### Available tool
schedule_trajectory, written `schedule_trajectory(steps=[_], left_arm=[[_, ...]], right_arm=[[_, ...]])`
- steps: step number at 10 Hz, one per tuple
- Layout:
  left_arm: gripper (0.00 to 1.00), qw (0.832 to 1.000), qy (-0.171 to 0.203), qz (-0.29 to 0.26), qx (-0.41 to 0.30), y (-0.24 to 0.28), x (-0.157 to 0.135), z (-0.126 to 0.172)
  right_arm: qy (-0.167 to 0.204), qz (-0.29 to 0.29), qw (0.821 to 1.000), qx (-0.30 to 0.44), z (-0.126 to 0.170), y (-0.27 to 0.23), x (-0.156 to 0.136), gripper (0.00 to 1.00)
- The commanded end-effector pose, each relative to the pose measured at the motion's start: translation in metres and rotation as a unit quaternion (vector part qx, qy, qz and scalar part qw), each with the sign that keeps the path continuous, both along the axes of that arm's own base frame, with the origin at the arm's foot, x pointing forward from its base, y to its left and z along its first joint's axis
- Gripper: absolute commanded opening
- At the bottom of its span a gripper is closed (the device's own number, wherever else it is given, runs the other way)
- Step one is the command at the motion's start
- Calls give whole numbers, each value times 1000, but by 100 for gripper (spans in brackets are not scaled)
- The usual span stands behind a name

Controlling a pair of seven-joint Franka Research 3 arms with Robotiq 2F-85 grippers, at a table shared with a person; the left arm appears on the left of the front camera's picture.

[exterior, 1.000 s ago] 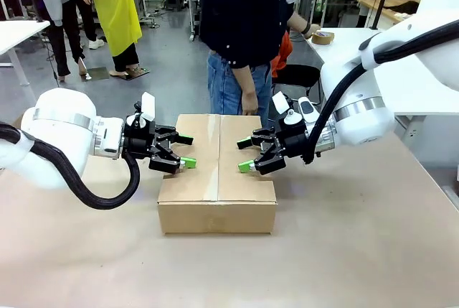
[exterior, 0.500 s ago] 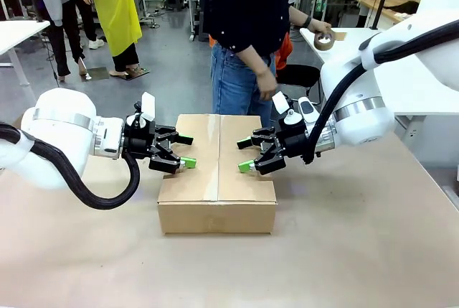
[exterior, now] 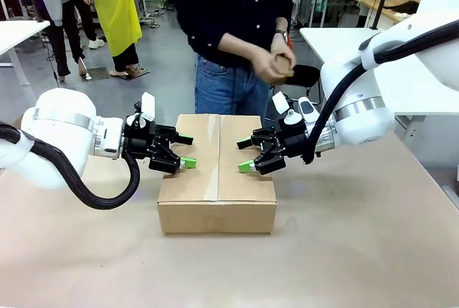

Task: Pack the gift set into the box.
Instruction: Press and hold the closed box until the human finishes sealing it.

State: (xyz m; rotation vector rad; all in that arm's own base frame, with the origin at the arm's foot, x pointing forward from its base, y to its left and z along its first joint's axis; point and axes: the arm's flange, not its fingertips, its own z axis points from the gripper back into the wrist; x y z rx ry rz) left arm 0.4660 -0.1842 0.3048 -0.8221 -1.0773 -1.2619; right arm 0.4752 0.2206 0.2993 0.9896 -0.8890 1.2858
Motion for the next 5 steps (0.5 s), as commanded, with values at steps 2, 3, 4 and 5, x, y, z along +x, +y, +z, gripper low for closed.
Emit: schedule_trajectory(steps=[2,3,4,5], left_arm=[[100,1000,-12,4,-4,1,-1,-3],[100,1000,-12,4,-4,1,-1,-3],[100,1000,-12,4,-4,1,-1,-3],[100,1000,-12,4,-4,1,-1,-3]], right_arm=[[-1,-1,1000,-5,-2,0,-1,100],[-1,-1,1000,-5,-2,0,-1,100],[-1,-1,1000,-5,-2,0,-1,100],[-1,-1,1000,-5,-2,0,-1,100]])
